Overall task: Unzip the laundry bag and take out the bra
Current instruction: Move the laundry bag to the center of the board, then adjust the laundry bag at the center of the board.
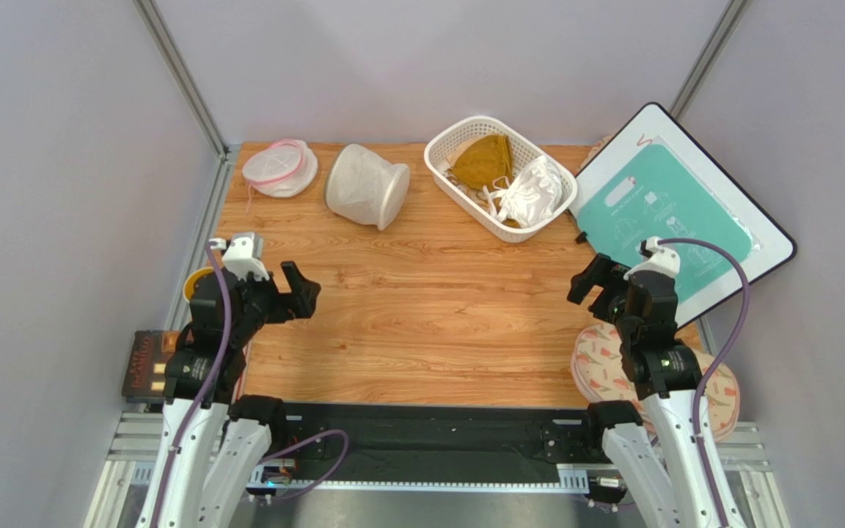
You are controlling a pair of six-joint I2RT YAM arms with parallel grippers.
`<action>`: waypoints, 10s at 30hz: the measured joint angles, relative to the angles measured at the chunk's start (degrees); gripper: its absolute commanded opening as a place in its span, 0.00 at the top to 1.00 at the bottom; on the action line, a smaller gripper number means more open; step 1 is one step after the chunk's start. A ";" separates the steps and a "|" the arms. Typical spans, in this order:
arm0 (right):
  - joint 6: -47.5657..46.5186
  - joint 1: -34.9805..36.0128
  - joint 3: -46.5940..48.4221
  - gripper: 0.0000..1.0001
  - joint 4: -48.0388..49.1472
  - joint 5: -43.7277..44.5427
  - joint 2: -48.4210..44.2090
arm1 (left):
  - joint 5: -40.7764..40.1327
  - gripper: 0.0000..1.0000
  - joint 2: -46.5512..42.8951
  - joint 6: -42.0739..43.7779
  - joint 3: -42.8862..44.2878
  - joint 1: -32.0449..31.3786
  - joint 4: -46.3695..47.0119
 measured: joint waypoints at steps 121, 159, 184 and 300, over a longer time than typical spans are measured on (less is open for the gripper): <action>-0.33 -0.07 -0.02 0.05 0.92 -10.73 4.61 | -40.35 0.00 27.74 -1.16 24.26 -49.18 -5.46; -0.55 -0.07 -0.02 0.08 1.36 -13.84 6.12 | -18.64 1.00 50.42 5.11 17.51 -32.44 10.05; 11.45 17.94 4.46 0.10 19.39 -33.24 13.70 | 14.51 1.00 21.64 19.74 -4.48 -41.11 34.45; -7.02 47.32 15.47 0.14 14.29 -10.01 25.03 | -21.24 1.00 21.92 -37.57 -3.80 -31.93 16.15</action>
